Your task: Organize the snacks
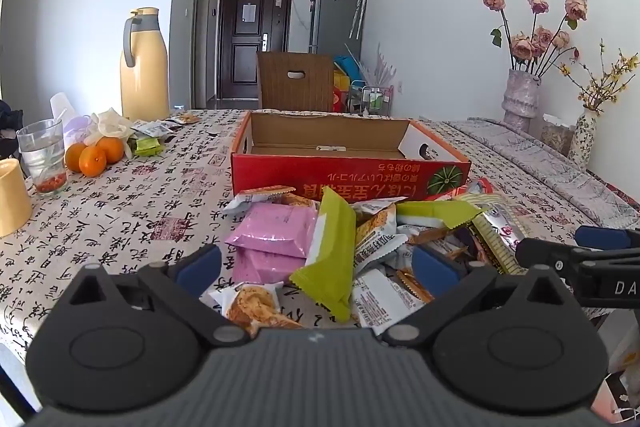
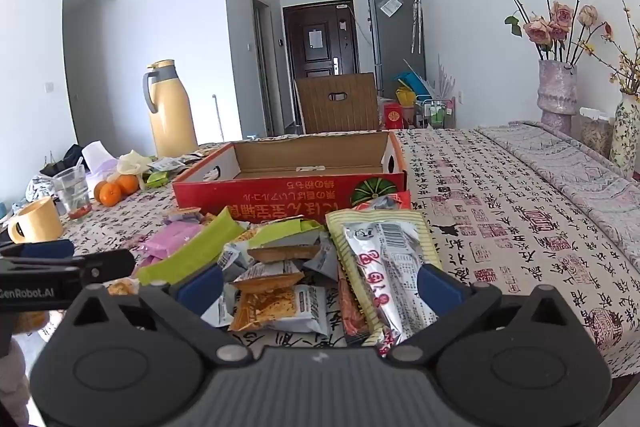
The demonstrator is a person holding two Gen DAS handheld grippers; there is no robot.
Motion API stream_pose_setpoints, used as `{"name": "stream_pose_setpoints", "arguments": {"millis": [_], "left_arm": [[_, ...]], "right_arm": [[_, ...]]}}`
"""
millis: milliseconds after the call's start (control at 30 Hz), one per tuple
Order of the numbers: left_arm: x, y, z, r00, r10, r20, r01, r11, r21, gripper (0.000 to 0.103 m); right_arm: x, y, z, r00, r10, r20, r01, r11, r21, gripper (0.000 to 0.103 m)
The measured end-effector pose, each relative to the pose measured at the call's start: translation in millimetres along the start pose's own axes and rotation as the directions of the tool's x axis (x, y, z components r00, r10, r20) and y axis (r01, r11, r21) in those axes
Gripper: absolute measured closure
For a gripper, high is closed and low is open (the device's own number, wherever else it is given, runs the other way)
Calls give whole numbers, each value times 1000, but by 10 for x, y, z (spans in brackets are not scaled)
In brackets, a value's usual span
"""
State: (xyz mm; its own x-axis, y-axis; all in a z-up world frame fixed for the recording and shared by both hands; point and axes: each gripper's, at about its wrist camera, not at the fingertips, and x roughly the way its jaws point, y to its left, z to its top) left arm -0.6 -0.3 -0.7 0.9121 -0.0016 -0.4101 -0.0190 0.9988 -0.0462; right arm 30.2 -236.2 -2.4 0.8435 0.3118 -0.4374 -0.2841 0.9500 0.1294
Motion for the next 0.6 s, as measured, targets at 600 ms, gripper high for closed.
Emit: {"name": "stream_pose_setpoints", "arguments": {"millis": [600], "left_arm": [[49, 7, -62, 999, 0, -44, -2, 1000, -29, 0]], "right_arm": [[8, -27, -45, 1000, -11, -17, 11, 1000, -2, 0]]}}
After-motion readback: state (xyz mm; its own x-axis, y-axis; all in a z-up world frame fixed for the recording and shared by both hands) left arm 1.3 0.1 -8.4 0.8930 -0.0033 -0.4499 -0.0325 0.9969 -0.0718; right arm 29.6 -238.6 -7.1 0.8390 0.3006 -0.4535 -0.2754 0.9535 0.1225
